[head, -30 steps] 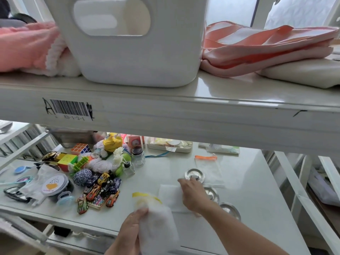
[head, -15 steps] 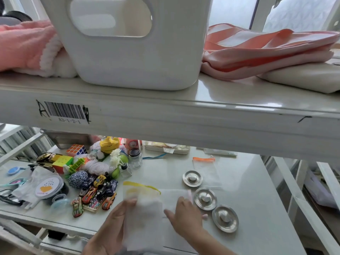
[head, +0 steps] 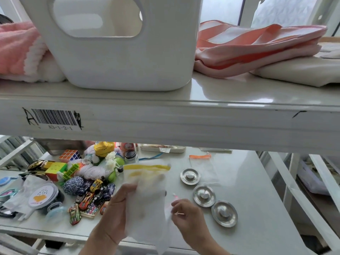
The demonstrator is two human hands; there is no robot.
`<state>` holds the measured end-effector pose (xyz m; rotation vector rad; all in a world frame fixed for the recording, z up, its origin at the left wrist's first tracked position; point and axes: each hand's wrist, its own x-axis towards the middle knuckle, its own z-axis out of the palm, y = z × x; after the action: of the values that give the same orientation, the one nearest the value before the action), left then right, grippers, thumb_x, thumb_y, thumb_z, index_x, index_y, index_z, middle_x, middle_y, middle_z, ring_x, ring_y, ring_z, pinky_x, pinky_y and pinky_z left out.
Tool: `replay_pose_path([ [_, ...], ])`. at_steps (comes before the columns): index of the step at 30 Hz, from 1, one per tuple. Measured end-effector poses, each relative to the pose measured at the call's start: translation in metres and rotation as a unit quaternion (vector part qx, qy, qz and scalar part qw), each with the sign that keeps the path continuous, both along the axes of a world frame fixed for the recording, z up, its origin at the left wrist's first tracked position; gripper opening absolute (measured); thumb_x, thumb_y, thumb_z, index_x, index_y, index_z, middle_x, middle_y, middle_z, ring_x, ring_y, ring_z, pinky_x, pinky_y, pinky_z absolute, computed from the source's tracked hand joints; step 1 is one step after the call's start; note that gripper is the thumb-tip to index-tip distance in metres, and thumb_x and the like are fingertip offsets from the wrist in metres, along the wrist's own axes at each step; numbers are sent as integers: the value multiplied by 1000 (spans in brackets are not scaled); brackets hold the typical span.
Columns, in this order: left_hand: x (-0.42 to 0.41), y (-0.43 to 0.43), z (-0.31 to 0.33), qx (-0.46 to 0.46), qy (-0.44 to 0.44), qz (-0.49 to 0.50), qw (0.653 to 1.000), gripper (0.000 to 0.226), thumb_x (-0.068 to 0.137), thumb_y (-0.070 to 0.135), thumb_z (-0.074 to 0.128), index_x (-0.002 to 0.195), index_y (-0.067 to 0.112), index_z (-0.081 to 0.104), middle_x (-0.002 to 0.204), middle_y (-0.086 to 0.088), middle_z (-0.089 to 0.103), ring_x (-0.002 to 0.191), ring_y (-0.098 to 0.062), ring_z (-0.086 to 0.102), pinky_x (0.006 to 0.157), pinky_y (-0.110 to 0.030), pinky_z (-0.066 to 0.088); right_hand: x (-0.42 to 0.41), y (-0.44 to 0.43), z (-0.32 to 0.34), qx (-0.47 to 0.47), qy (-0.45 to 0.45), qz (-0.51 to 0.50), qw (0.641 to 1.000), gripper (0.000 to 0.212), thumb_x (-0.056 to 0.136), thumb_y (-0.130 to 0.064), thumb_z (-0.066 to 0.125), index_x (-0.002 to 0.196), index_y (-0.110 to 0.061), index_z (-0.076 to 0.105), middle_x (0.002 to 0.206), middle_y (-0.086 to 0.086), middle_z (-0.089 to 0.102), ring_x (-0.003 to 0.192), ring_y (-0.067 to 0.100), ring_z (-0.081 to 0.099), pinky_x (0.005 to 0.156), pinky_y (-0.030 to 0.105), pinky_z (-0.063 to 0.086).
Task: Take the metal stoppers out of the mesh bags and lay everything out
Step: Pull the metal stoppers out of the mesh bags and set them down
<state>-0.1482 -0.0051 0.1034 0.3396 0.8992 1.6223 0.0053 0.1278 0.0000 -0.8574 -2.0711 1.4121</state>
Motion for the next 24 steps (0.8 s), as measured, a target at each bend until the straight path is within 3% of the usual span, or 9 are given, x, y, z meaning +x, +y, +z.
replay_pose_path([
  [2,10,8,-3,-54,53,-11,997,37,77,24,63,99,-1,80,92,-27,76,72,-35,75,64,-39,61,1,-5,9,-158,97,-30,982,13,64,3,73,70,-9,74,88,8,78,79,21,73,69,28,56],
  [5,25,19,-14,-135,175,15,975,31,71,33,71,89,7,77,89,-24,70,71,-27,67,61,-31,50,9,-11,37,-309,214,-47,926,10,62,5,74,71,3,70,73,23,70,63,23,64,57,28,50],
  [8,34,24,-36,-146,211,45,965,62,63,41,82,105,-5,75,111,-37,71,92,-34,68,83,-41,50,19,-10,56,-384,265,-55,883,16,78,11,60,70,-2,65,61,18,59,44,16,54,45,22,44],
  [10,41,25,-41,-125,193,56,971,60,70,34,79,112,-8,72,119,-38,68,109,-42,68,101,-50,47,21,-9,61,-429,288,-34,856,8,75,-4,65,82,1,65,70,20,63,57,22,61,61,31,50],
  [13,50,24,-47,-71,101,26,992,50,86,19,62,127,-11,64,133,-36,61,126,-47,58,112,-57,41,25,-3,64,-375,291,-12,880,39,61,-14,81,93,6,70,87,26,70,79,30,66,75,40,51],
  [16,54,23,-56,-61,41,32,997,58,78,22,72,126,-8,66,132,-35,63,120,-45,63,102,-54,50,30,0,65,-207,215,-24,954,31,66,-3,78,97,1,72,94,26,75,83,23,69,76,34,55],
  [18,58,24,-59,-52,7,49,997,73,64,24,86,127,-6,66,134,-37,61,120,-47,62,108,-58,45,31,1,65,-113,163,-53,979,24,69,-3,76,93,-6,73,88,19,76,77,15,68,72,37,55],
  [22,73,21,-74,-51,-116,43,991,85,30,9,101,110,-8,75,110,-32,74,92,-42,76,86,-53,59,34,-7,57,-107,131,-64,983,24,76,10,76,90,-9,73,78,-3,76,74,4,67,67,22,56],
  [24,83,21,-77,-66,-133,28,989,84,34,2,99,113,-9,74,111,-34,73,91,-45,75,90,-54,54,38,-7,52,-154,117,-34,981,21,79,8,75,92,-8,73,82,2,78,74,10,70,66,23,55],
])
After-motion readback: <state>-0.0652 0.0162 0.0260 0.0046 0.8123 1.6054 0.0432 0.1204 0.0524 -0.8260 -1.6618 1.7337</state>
